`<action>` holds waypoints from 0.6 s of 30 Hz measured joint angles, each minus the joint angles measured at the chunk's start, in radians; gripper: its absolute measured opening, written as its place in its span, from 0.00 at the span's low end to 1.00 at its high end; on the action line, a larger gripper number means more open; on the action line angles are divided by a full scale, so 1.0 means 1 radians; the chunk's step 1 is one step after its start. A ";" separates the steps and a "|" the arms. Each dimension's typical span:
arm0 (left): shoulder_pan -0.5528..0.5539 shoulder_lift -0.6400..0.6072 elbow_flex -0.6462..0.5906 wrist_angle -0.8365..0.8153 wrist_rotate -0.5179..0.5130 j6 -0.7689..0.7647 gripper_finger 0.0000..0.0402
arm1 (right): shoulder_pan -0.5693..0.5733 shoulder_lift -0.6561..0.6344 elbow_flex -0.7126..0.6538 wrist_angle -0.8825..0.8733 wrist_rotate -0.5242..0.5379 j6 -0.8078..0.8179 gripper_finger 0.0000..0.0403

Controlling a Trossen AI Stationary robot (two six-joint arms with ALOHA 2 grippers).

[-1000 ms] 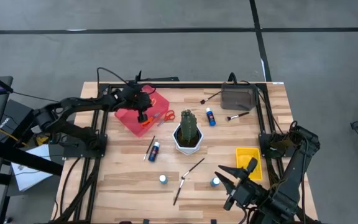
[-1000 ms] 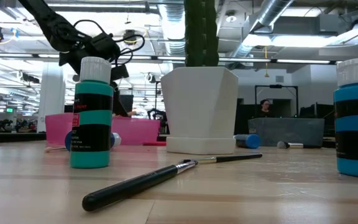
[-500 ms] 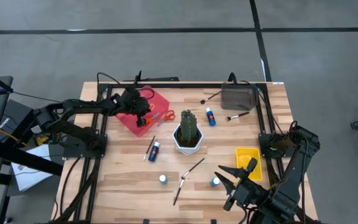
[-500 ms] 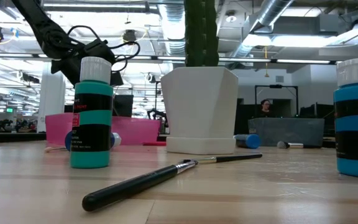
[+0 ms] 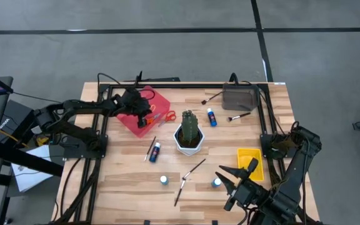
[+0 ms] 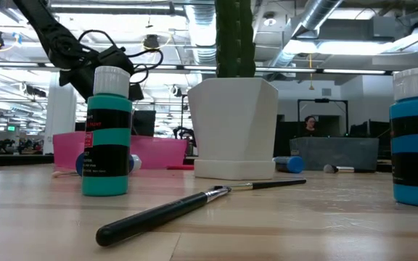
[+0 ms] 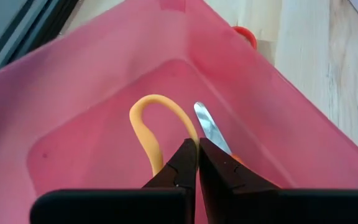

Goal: Pick & Place Paint Supplies
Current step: Put the yellow scissors into the pink bin

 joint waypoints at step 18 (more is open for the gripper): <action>-0.002 0.000 -0.017 -0.024 0.020 -0.023 0.01 | 0.003 0.000 0.000 -0.001 -0.009 0.000 0.27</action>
